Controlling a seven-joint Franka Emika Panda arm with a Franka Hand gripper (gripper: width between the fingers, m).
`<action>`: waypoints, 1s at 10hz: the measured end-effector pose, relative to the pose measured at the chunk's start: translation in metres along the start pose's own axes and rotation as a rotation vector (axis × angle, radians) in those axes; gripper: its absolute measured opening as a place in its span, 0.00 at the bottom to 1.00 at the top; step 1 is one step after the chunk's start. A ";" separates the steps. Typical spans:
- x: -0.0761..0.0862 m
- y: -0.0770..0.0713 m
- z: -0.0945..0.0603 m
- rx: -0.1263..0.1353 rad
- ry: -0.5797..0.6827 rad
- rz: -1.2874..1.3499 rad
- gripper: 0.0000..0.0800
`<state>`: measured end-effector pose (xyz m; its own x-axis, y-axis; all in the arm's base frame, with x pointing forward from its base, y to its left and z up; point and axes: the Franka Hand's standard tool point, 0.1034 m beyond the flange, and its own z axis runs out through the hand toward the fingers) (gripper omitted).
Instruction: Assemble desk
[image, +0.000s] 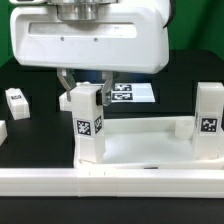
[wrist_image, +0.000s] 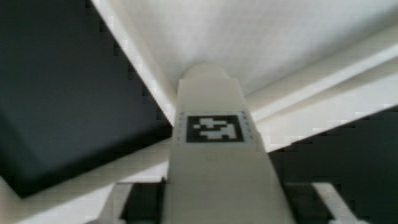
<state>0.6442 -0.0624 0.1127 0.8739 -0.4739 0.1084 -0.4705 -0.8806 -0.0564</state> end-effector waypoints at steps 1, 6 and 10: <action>0.000 0.000 0.000 0.000 -0.001 0.113 0.36; -0.002 -0.002 0.001 -0.007 -0.012 0.579 0.36; -0.003 -0.003 0.002 -0.010 -0.014 0.654 0.36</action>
Offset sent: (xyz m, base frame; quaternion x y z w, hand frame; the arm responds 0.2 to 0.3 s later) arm 0.0038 0.0046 -0.0130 -0.0094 -0.0242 0.2854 0.9581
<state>0.6432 -0.0588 0.1108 0.4086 -0.9118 0.0415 -0.9066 -0.4107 -0.0973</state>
